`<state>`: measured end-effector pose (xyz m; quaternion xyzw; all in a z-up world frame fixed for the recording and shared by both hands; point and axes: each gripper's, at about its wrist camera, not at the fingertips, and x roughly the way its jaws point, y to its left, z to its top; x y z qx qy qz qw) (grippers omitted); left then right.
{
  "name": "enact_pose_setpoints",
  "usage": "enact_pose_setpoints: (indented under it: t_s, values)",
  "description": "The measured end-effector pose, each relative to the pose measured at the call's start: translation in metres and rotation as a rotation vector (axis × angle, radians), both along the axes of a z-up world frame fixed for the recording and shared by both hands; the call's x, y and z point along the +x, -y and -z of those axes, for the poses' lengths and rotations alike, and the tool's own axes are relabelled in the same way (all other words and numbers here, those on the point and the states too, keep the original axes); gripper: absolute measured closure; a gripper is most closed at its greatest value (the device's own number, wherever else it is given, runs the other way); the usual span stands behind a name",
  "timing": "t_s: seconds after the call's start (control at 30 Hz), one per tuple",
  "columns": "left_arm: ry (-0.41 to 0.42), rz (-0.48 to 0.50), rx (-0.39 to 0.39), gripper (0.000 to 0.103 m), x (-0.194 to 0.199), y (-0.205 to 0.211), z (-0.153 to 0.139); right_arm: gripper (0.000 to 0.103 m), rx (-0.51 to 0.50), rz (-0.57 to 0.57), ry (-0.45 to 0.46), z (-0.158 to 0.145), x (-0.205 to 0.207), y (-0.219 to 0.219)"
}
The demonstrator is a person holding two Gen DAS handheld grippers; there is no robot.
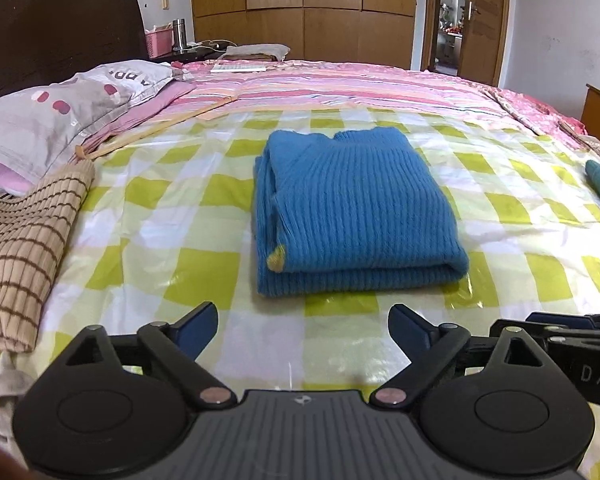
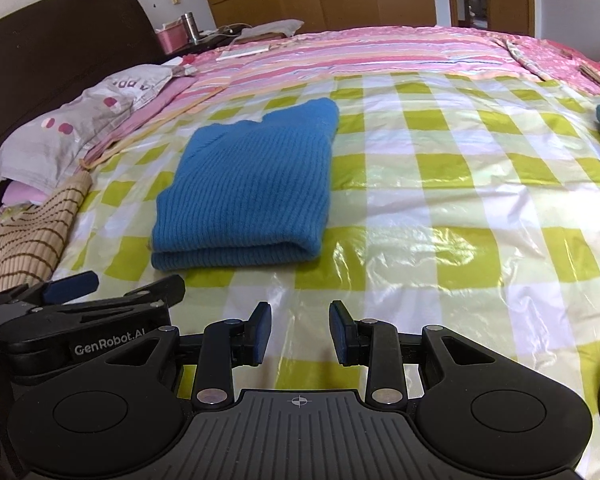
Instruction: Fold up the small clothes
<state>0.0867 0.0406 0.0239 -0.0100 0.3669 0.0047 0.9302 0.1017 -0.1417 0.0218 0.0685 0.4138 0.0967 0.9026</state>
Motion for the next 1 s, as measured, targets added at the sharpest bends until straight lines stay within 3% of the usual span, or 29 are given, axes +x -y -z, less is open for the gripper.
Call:
enact_pose_setpoints:
  t_s: [0.37,1.0]
  values:
    - [0.014,0.015,0.062,0.000,-0.025,0.018,-0.003,0.071,0.008,0.006,-0.004,0.002,-0.022,0.009]
    - [0.023,0.015,0.077,0.000,-0.033,0.024,-0.005,0.071,0.009,0.013,0.002,0.002,-0.032,0.014]
